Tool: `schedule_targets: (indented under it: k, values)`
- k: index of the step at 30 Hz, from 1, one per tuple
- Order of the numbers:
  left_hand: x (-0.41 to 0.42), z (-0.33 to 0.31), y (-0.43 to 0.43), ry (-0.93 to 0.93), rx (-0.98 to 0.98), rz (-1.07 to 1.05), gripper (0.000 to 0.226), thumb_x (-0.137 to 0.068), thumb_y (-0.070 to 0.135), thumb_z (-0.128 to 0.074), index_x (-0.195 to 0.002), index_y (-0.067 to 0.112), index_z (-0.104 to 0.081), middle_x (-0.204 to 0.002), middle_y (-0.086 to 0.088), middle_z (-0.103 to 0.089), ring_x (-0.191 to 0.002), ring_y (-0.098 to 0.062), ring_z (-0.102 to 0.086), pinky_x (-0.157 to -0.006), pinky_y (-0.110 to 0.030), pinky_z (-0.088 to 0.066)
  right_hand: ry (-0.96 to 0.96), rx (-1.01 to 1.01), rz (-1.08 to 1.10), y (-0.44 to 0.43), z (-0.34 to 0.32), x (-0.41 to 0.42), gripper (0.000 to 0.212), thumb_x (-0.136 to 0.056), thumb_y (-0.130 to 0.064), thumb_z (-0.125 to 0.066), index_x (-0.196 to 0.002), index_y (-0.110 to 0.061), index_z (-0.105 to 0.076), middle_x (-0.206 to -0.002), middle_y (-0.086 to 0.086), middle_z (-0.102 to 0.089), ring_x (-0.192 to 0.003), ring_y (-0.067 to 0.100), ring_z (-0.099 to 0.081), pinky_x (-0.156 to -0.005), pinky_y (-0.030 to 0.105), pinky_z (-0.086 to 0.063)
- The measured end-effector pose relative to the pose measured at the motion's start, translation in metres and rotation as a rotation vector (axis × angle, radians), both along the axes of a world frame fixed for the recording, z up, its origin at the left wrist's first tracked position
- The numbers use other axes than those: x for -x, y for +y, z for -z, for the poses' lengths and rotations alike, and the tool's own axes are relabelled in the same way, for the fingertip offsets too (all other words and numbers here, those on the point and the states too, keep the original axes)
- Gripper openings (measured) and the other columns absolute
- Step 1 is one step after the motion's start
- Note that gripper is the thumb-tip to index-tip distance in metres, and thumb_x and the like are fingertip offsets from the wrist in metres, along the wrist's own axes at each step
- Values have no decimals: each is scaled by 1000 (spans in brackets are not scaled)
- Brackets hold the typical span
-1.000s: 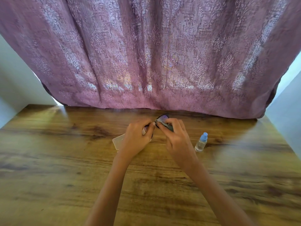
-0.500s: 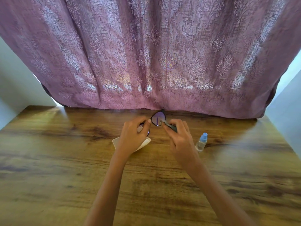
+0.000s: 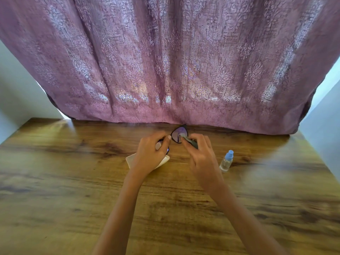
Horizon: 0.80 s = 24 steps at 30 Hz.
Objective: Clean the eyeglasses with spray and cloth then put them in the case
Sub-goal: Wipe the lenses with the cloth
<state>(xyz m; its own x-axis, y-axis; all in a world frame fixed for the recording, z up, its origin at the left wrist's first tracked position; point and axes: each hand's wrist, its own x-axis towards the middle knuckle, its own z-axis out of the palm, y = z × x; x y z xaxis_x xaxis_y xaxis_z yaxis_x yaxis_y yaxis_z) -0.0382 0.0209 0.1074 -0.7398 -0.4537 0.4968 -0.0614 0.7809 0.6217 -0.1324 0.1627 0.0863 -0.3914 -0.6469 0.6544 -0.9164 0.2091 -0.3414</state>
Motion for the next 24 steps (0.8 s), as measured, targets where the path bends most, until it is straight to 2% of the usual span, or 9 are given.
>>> schedule_targets:
  k: [4, 9, 14, 16, 20, 24]
  values:
    - [0, 1, 0, -4, -17, 10, 27, -92, 25, -48, -72, 8, -59, -61, 1, -55, -60, -12, -50, -56, -22, -35, 14, -46, -56, 1, 2, -6, 39, -91, -1, -39, -125, 0, -58, -113, 14, -56, -102, 24, -50, -79, 30, -53]
    - [-3, 0, -5, 8, -31, -2, 28, -92, 24, -49, -73, 7, -60, -62, -3, -59, -61, -15, -52, -57, -25, -37, -10, 27, 44, 0, 0, 6, 36, -86, 9, -57, -121, 1, -61, -107, 15, -57, -97, 24, -51, -82, 27, -49]
    - [-2, 0, -4, 0, -33, -2, 26, -92, 23, -50, -72, 9, -59, -61, 1, -56, -58, -6, -49, -54, -14, -31, 34, -26, -52, 1, 2, -4, 37, -92, -3, -39, -123, 1, -60, -110, 14, -55, -99, 24, -51, -78, 30, -53]
    - [-1, 1, -3, -6, -34, -3, 25, -92, 23, -50, -72, 10, -59, -61, 3, -56, -58, -3, -49, -55, -12, -31, 24, -41, -65, 1, 4, -4, 37, -92, -4, -40, -123, 0, -59, -111, 14, -55, -100, 25, -51, -75, 32, -54]
    - [-3, 4, -6, 2, -27, -3, 33, -91, 31, -46, -72, 8, -59, -62, 0, -58, -60, -11, -52, -56, -17, -34, 4, 12, 8, 3, 0, 8, 35, -89, 1, -45, -120, 1, -61, -108, 14, -55, -97, 24, -50, -78, 30, -52]
    - [-1, 4, -4, -2, -28, 6, 28, -92, 26, -49, -71, 9, -59, -61, 2, -57, -59, -10, -51, -56, -18, -34, 8, 1, -3, 2, 0, 8, 38, -84, 10, -56, -120, 0, -62, -108, 15, -56, -97, 25, -50, -77, 31, -53]
